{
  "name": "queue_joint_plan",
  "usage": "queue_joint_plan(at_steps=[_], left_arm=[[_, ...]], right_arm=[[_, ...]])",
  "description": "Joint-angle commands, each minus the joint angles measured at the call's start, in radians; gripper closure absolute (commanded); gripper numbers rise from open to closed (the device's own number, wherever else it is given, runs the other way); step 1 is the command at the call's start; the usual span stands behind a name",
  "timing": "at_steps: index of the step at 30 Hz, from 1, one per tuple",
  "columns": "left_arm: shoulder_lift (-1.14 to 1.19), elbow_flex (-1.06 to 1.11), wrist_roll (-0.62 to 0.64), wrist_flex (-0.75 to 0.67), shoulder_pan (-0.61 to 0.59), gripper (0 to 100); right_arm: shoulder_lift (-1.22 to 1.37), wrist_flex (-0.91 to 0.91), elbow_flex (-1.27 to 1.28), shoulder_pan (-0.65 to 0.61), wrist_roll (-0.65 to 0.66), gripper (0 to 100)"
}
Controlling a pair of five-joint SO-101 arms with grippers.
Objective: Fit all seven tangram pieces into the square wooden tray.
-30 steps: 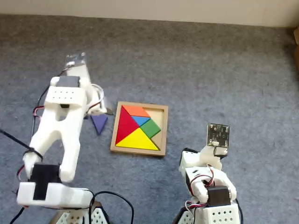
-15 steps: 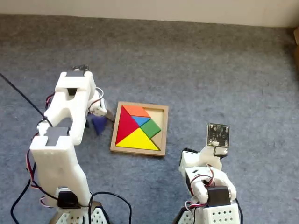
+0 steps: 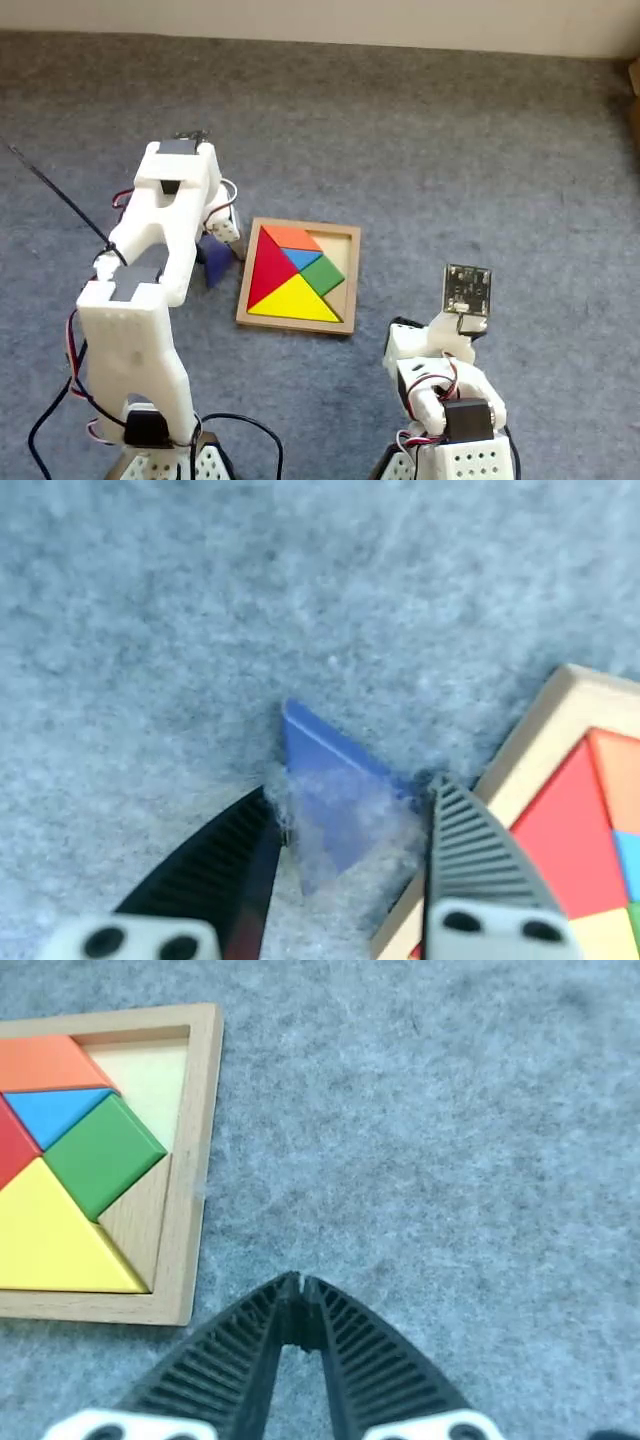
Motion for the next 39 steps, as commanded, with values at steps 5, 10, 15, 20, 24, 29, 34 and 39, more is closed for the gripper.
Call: queue_joint_plan(at_steps=[5, 10, 15, 20, 24, 29, 34, 39], left_arm=[[0.005, -0.012, -0.008, 0.003, -0.018, 90], [-0.035, -0.005, -0.011, 0.006, -0.018, 95], [-0.191, 0.09, -0.011, 0.005, -0.013, 96], [-0.371, 0.205, -0.011, 0.003, 0.022, 96], [-0.486, 0.255, -0.011, 0.003, 0.073, 96], [-0.561, 0.263, -0.011, 0.003, 0.176, 95], [-0.559, 0.266, -0.005, -0.057, 0.298, 95], [-0.559, 0.262, -0.002, -0.121, 0.383, 95]], right_arm=[[-0.012, -0.033, 0.116, 0.016, 0.014, 99.4], [-0.012, -0.033, 0.116, 0.016, 0.014, 99.4], [-0.012, -0.033, 0.116, 0.016, 0.014, 99.4], [-0.012, -0.033, 0.116, 0.016, 0.014, 99.4], [-0.012, -0.033, 0.116, 0.016, 0.014, 99.4], [-0.012, -0.033, 0.116, 0.016, 0.014, 99.4], [-0.012, -0.033, 0.116, 0.016, 0.014, 99.4], [-0.012, -0.033, 0.116, 0.016, 0.014, 99.4]])
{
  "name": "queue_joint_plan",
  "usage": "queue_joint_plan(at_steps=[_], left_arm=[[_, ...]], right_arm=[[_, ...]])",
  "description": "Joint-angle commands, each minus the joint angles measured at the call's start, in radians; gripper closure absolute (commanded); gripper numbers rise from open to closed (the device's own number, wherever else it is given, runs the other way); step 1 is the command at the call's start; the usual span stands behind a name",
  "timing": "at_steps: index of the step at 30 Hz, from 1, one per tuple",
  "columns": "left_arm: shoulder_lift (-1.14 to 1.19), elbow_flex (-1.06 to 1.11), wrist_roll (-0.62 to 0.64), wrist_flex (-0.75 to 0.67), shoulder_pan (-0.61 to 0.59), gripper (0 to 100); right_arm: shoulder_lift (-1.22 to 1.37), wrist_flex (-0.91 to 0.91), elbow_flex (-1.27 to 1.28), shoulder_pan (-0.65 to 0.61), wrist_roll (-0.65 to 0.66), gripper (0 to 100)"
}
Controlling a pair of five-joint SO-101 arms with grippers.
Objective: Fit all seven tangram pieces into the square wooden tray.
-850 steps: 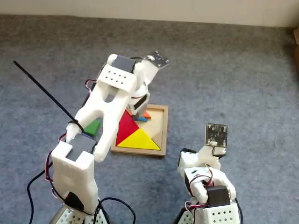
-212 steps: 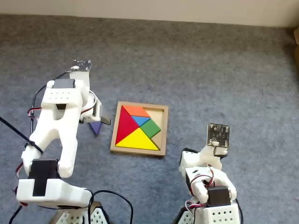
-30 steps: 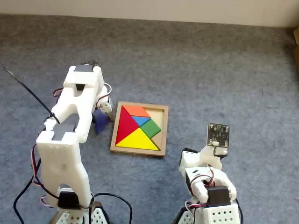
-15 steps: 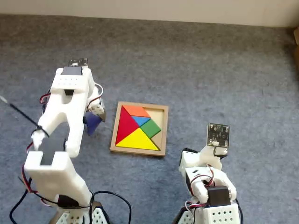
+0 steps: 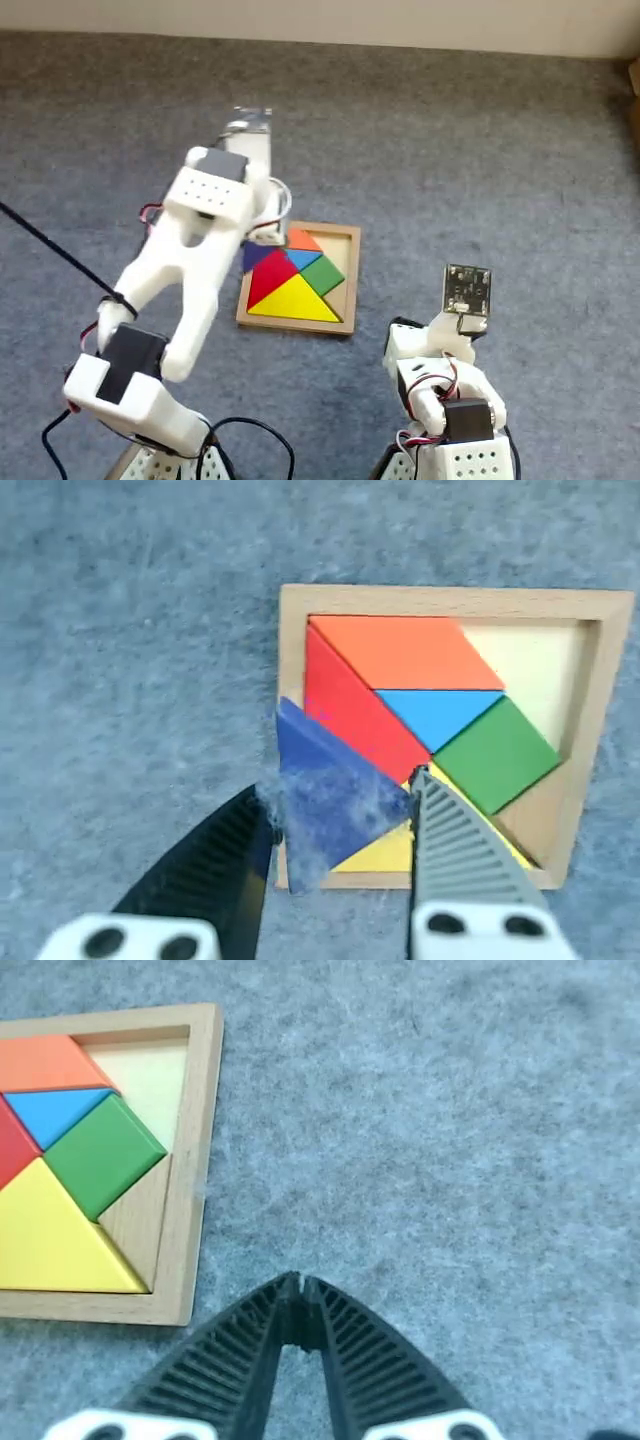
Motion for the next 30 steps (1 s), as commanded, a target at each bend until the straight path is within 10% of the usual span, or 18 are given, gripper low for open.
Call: queue_joint_plan(at_steps=[1, 30], left_arm=[[-0.054, -0.01, 0.003, -0.051, 0.073, 95], [0.188, -0.145, 0.276, -0.167, 0.188, 93]], right_arm=[[-0.012, -0.033, 0.116, 0.016, 0.014, 99.4], [-0.012, -0.033, 0.116, 0.016, 0.014, 99.4]])
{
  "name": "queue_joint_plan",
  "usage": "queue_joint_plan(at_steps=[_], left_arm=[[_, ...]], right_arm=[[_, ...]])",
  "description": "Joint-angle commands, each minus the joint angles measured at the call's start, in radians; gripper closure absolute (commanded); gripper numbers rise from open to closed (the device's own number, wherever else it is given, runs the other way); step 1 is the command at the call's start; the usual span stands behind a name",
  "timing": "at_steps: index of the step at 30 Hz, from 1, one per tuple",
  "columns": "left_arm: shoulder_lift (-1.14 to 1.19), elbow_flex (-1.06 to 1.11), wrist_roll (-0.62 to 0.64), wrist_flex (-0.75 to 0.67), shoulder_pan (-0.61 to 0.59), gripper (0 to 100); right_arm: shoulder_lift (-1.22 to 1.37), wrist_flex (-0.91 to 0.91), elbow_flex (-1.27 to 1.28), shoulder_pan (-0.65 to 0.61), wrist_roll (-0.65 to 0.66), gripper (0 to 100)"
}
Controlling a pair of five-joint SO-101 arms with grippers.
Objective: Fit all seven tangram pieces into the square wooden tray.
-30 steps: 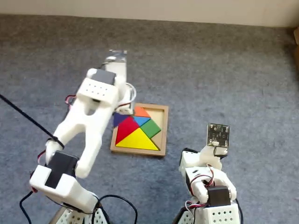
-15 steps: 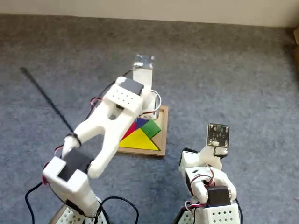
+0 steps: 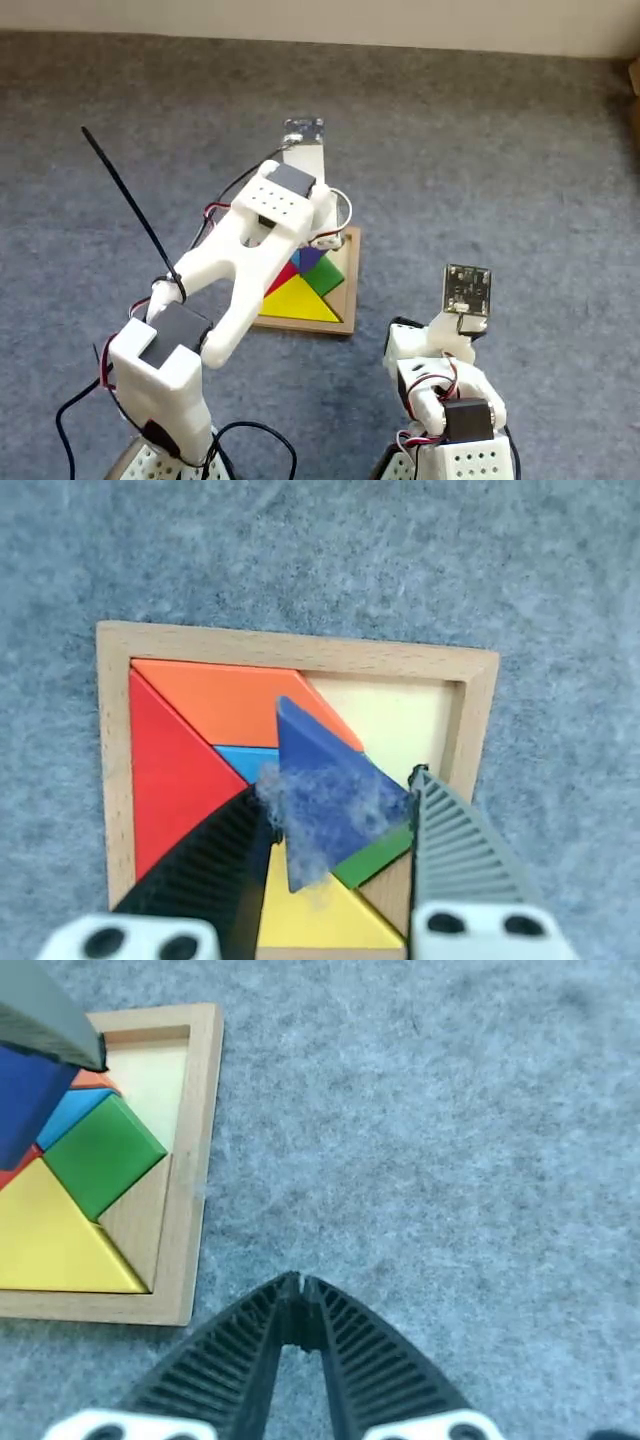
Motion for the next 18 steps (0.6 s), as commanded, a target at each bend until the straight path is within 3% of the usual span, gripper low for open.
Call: queue_joint_plan(at_steps=[1, 6, 15, 18], left_arm=[[-0.012, -0.056, 0.014, -0.011, 0.015, 90], [-0.018, -0.056, 0.1, -0.005, 0.015, 73], [-0.097, -0.053, 0.092, 0.04, 0.008, 75], [-0.15, -0.048, -0.002, 0.066, 0.005, 81]], right_arm=[[-0.012, -0.033, 0.116, 0.016, 0.014, 99.4], [-0.012, -0.033, 0.116, 0.016, 0.014, 99.4], [-0.012, -0.033, 0.116, 0.016, 0.014, 99.4], [-0.012, -0.033, 0.116, 0.016, 0.014, 99.4]])
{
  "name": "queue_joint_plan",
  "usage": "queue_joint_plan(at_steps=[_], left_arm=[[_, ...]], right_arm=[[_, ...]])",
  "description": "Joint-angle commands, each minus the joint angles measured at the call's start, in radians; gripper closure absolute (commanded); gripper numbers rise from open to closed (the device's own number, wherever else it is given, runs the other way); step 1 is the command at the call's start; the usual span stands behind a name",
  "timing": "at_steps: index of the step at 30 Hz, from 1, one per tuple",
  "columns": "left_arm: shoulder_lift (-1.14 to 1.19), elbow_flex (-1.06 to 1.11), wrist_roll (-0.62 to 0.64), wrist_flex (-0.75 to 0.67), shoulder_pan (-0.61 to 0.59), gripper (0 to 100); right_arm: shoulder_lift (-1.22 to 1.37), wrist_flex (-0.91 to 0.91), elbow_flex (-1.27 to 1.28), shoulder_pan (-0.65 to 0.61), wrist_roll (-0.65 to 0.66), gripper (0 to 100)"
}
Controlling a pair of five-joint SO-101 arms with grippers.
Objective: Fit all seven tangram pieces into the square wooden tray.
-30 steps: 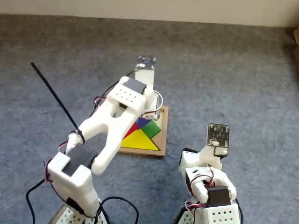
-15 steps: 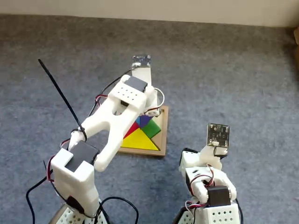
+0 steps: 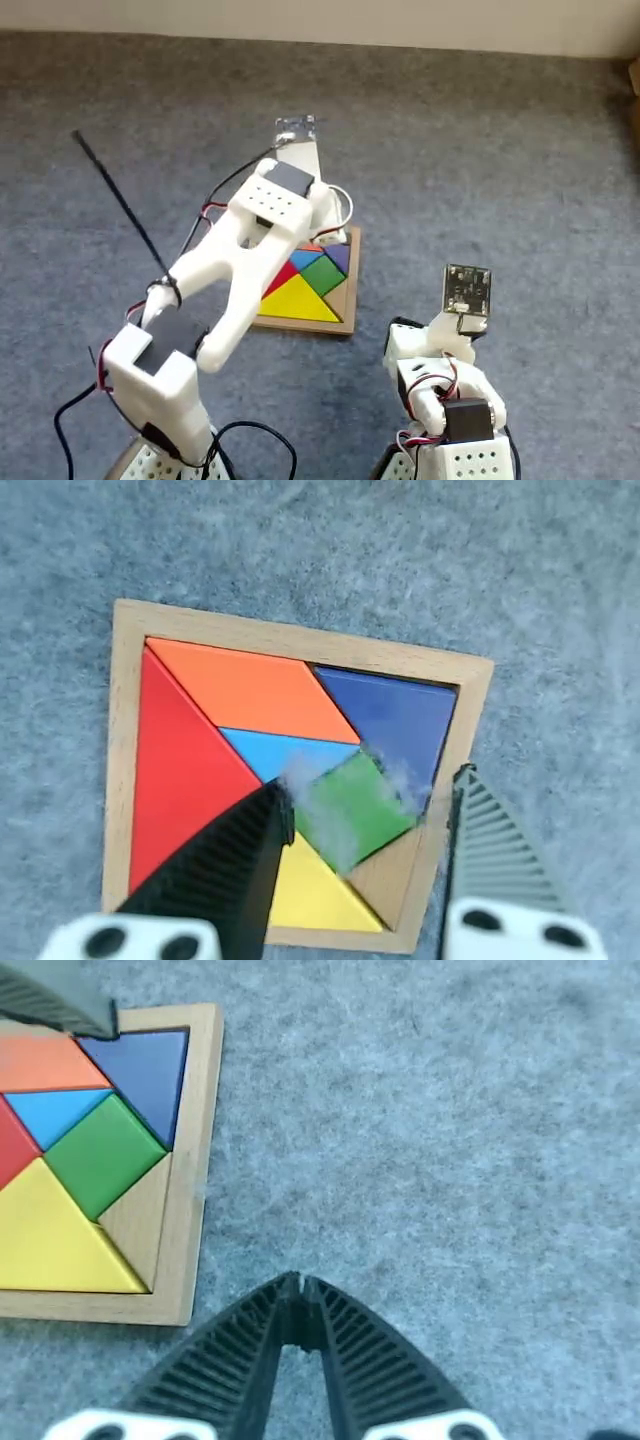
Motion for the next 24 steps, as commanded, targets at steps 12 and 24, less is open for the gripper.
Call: queue_joint_plan(at_steps=[12, 24], left_arm=[[-0.114, 0.088, -0.305, -0.063, -0.025, 99], [-0.447, 0.32, -0.476, -0.044, -0.065, 99]], right_arm=[[-0.012, -0.033, 0.116, 0.016, 0.014, 99.4], [-0.012, -0.033, 0.116, 0.016, 0.014, 99.4]])
